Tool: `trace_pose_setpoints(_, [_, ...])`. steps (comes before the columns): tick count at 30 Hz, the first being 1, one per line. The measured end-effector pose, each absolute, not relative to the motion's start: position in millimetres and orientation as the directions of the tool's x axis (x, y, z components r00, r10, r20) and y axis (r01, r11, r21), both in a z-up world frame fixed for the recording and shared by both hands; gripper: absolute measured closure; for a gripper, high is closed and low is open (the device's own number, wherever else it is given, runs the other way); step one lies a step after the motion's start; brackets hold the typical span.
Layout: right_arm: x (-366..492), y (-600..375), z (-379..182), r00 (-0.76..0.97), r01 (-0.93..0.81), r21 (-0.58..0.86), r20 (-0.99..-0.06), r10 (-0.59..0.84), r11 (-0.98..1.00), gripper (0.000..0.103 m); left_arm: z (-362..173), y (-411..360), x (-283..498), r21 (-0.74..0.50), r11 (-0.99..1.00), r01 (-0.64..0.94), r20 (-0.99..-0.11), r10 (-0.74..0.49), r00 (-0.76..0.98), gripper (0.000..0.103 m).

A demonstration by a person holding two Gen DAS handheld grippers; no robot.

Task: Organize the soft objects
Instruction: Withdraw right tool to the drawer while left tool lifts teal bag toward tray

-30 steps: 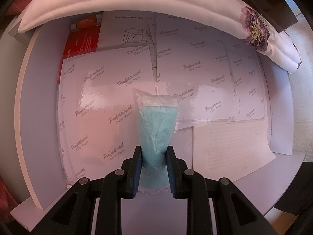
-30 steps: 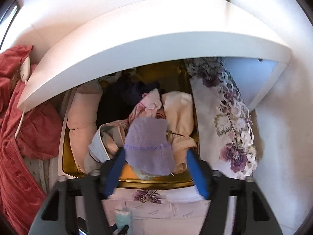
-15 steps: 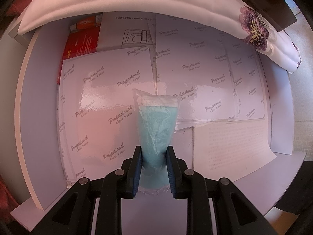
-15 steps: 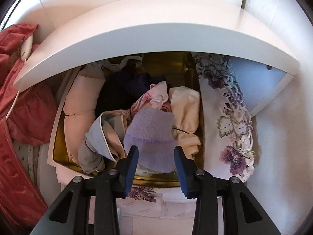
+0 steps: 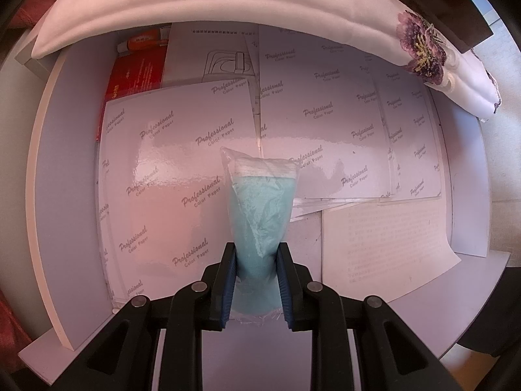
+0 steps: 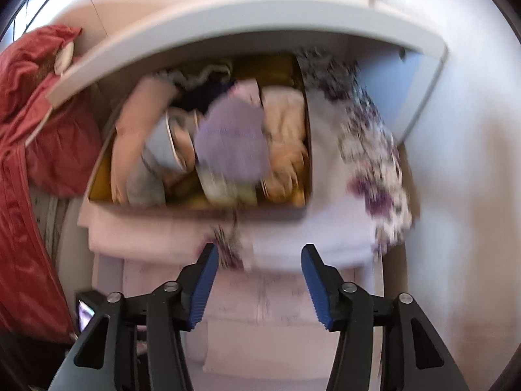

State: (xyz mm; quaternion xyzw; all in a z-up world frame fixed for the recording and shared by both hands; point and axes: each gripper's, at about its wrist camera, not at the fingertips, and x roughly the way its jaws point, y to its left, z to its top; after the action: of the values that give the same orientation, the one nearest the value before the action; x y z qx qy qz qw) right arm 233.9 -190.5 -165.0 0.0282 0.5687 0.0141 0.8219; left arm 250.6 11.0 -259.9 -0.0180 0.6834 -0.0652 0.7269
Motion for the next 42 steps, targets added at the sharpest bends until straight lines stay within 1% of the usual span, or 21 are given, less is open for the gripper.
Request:
trace_pose_setpoints(7, [202,-194,-224,0.211,0.043,-0.045,-0.976,-0.053,0.998,0.042,-256,12,248,-0.105,0.992,0.07,-0.992,-0.109,0.066,0.08])
trace_pose_setpoints(8, [200,-195,-235,0.184,0.046,-0.056,-0.981,-0.063,0.997,0.04,-256,12,247,-0.1,0.993,0.068,-0.992,-0.104,0.066,0.08])
trace_pose_setpoints(12, [195,-196,-263,0.113,0.048,-0.081,-0.99,-0.086,0.996,0.039,-251,14,247,-0.1,0.993,0.055,-0.991,-0.104,0.08,0.08])
trace_pose_setpoints(13, [195,-197,-269,0.092,0.052,-0.08,-0.992,-0.085,0.995,0.037,-248,14,248,-0.098,0.994,0.056,-0.991,-0.102,0.088,0.08])
trace_pose_setpoints(18, [185,-200,-298,0.015,0.05,-0.113,-0.993,-0.114,0.992,0.037,-233,15,247,-0.096,0.994,0.058,-0.986,-0.103,0.133,0.08])
trace_pose_setpoints(22, [180,-200,-305,0.007,0.041,-0.116,-0.993,-0.116,0.992,0.037,-216,16,246,-0.095,0.994,0.055,-0.977,-0.104,0.184,0.08])
trace_pose_setpoints(33, [182,-191,-309,0.036,0.038,-0.1,-0.994,-0.102,0.994,0.037,-150,18,241,-0.108,0.992,0.062,-0.917,-0.124,0.379,0.08])
trace_pose_setpoints(42, [187,-183,-300,0.053,0.032,-0.091,-0.994,-0.092,0.995,0.037,-114,18,226,-0.116,0.991,0.06,-0.871,-0.131,0.473,0.08])
